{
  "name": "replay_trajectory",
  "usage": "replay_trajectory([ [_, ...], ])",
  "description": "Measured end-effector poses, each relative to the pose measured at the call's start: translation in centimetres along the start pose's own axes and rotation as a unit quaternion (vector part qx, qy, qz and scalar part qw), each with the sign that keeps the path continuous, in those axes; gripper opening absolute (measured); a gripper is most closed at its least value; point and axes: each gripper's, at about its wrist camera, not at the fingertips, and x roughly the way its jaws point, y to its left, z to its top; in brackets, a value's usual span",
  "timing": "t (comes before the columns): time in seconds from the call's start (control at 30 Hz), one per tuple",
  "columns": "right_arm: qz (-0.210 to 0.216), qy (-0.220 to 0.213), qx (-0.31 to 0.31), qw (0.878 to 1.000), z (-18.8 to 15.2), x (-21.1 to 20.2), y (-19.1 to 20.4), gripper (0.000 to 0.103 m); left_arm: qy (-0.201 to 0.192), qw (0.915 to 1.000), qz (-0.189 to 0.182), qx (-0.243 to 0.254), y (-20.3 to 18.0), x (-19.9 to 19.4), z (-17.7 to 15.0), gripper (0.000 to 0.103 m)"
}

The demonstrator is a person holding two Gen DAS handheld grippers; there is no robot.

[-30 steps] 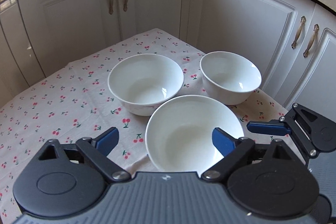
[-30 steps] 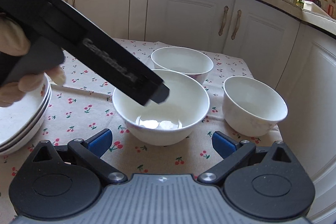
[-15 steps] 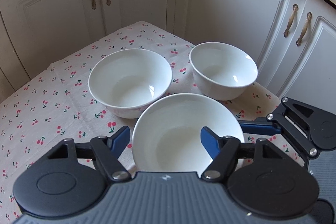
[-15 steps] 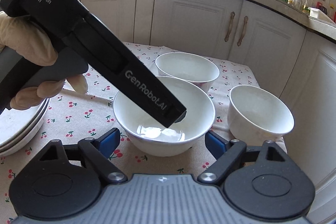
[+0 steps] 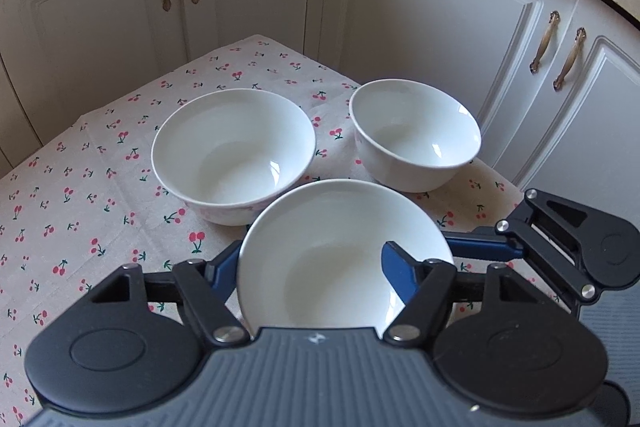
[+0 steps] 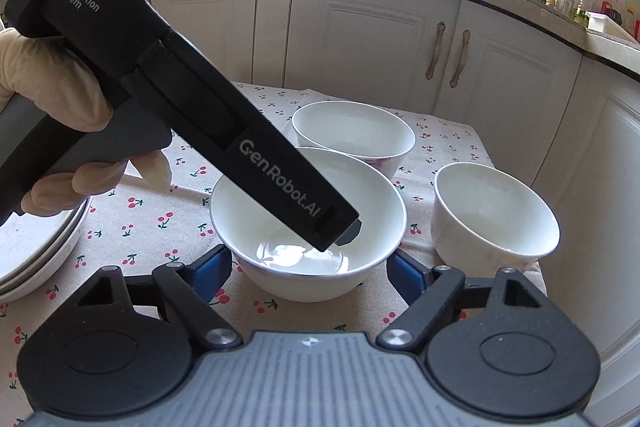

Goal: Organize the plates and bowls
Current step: 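Lift the bowl with the left gripper and carry it toward the plate stack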

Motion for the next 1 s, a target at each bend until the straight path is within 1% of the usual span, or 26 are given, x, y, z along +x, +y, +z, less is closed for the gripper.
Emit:
replay_trajectory([
  [0.27, 0.008, 0.002, 0.004, 1.000, 0.3, -1.1, 0.1, 0.088, -0.006, 1.0000, 0.004, 0.003, -0.7, -1.1, -0.3, 0.072],
  [0.53, 0.010, -0.005, -0.008, 1.000, 0.6, -3.5, 0.8, 0.088, -0.019, 0.9998, 0.004, 0.002, -1.8, -3.4, -1.0, 0.073],
  [0.8, 0.019, -0.015, -0.022, 0.999, 0.2, -6.5, 1.8, 0.088, -0.027, 0.9996, 0.011, 0.000, -3.3, -5.9, -2.3, 0.073],
  [1.0, 0.036, -0.015, -0.028, 0.999, -0.2, -8.4, 2.4, 0.088, -0.031, 0.9994, 0.016, -0.004, -4.4, -7.6, -3.7, 0.073],
])
